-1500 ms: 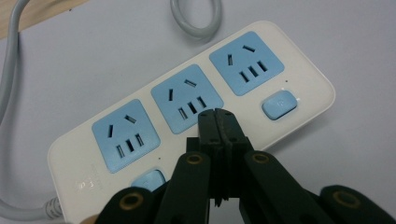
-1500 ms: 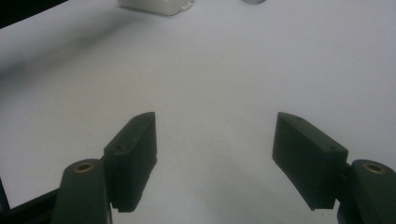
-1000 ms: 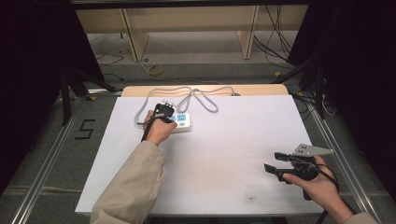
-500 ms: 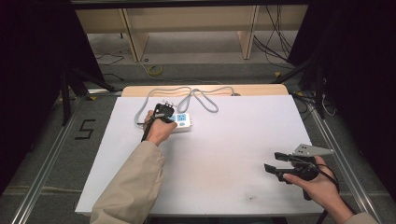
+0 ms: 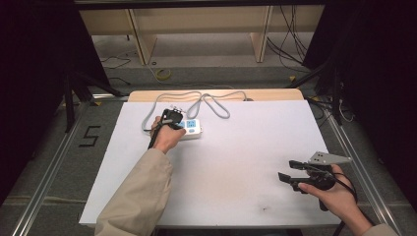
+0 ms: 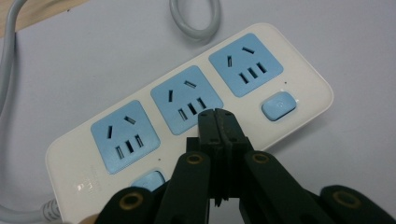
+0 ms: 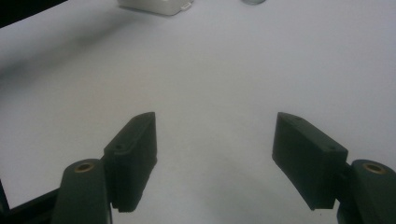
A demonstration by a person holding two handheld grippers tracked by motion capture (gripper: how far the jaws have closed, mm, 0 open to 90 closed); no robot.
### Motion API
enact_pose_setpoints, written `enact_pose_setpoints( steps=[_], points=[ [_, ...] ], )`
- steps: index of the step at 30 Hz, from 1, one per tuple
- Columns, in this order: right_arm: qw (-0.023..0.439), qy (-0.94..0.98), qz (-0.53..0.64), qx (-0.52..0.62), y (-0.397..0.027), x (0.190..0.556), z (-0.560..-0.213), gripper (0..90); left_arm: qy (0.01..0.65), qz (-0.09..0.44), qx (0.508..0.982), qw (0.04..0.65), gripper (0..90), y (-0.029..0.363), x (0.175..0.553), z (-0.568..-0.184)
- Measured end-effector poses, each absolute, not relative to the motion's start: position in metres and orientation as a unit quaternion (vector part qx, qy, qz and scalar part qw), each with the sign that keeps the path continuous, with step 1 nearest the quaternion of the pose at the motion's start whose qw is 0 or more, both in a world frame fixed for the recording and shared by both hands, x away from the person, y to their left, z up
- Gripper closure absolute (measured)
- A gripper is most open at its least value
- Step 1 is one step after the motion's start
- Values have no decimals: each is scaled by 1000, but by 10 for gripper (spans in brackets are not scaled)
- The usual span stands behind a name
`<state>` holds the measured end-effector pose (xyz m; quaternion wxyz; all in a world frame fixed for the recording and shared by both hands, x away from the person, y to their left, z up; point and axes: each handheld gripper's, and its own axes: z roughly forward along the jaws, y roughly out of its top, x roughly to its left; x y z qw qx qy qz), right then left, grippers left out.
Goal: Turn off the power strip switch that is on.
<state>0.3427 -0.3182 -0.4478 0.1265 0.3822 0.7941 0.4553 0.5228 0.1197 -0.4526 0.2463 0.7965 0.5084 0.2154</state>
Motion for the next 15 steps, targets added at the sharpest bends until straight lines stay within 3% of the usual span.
enact_pose_setpoints(
  steps=[15],
  points=[
    [127,794,455,382,-318,343,-447,312,503,216,800,247,900,121,523,-453]
  ],
)
